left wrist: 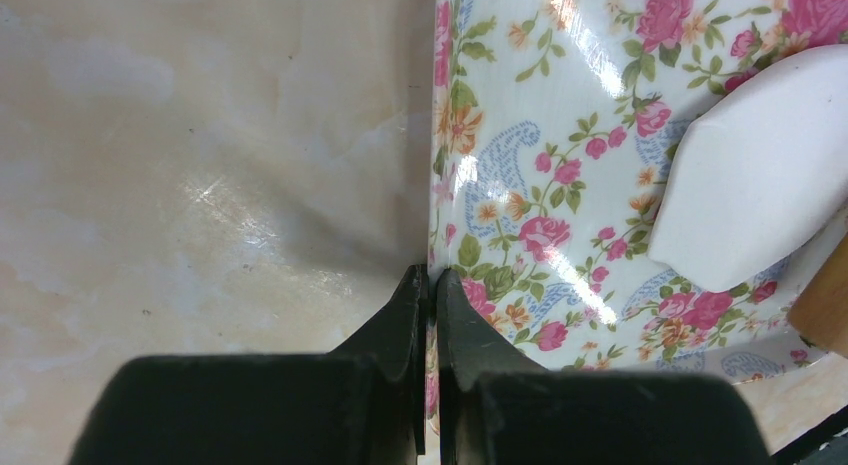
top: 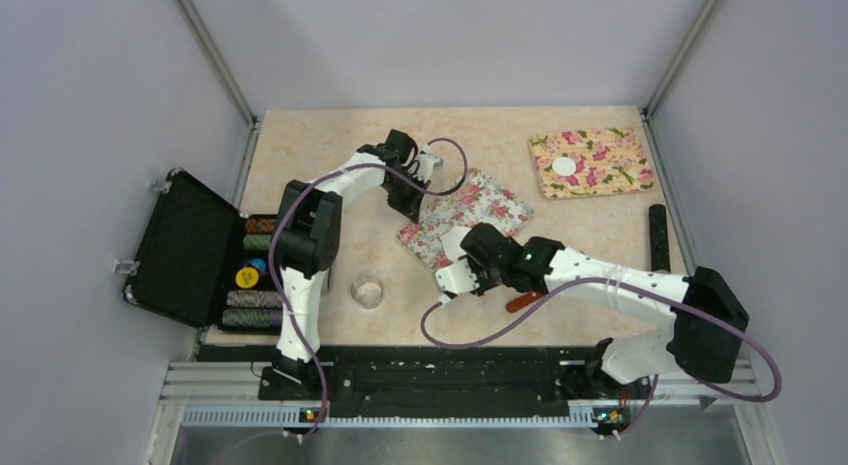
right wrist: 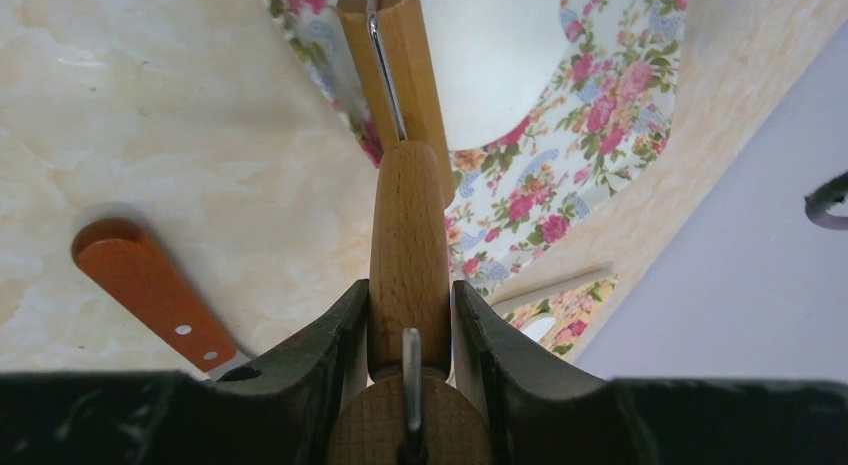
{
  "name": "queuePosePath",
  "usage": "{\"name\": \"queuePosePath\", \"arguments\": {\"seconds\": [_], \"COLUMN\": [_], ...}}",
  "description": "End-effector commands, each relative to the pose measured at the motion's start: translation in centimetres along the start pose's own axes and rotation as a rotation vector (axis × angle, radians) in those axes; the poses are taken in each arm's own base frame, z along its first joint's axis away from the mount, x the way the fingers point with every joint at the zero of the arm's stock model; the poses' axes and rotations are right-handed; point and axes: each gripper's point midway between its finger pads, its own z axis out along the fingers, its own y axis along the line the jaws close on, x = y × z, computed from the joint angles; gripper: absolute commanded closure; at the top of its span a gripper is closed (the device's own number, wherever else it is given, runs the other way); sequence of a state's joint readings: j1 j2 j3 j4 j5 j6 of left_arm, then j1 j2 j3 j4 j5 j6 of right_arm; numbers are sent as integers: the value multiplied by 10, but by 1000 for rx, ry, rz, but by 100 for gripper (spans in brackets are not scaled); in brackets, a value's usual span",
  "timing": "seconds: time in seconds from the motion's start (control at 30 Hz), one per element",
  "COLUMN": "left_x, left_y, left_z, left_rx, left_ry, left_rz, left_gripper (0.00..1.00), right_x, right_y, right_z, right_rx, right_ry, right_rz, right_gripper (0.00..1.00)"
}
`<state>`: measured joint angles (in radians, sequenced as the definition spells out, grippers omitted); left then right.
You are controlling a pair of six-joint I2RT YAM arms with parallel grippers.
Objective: Roll out the dumpling wrappers from the dough
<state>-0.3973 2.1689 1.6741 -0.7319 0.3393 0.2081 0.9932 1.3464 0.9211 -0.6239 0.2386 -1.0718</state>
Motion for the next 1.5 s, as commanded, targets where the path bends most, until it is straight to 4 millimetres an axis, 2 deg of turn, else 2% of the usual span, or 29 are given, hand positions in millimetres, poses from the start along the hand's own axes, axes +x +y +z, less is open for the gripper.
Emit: {"name": "queuePosePath", "arguments": {"seconds": [0.0,0.07,0.23,0.5,0.73,0.9,1.17,1.3,1.4,1.47], "left_x": [10,10,10,10,10,10,10,10,10,10], "left_y": [19,20,20,20,19,19,19,19,20,20], "left_z": [7,7,7,7,7,7,7,7,7,7], "left_rx": [-66,-68,-67,-67,-66,-64,-64,-64,-63,-63], "left_ry": [36,36,35,35,36,36,34,36,35,34], "left_rz": [2,1,0,1,1,-1,-1,0,-1,-1], "left_gripper": [100,100,100,100,100,100,100,100,100,100], "right_x": [3,-1,-11,-20,-9,-3,0,-2,-6,-9], "right_y": [-52,-66,-71,-54,-14,15,42,39,24,5], "right_z": [-24,-24,-9,16,47,54,67,79,83,83], "right_rx": [141,187,197,113,-30,-140,-236,-199,-124,-39], "right_ry": [7,-3,-27,-42,18,25,30,32,23,21], "right_rz": [59,66,52,-3,-75,-94,-90,-73,-54,-29], "right_gripper": [100,100,100,100,100,100,100,100,100,100]}}
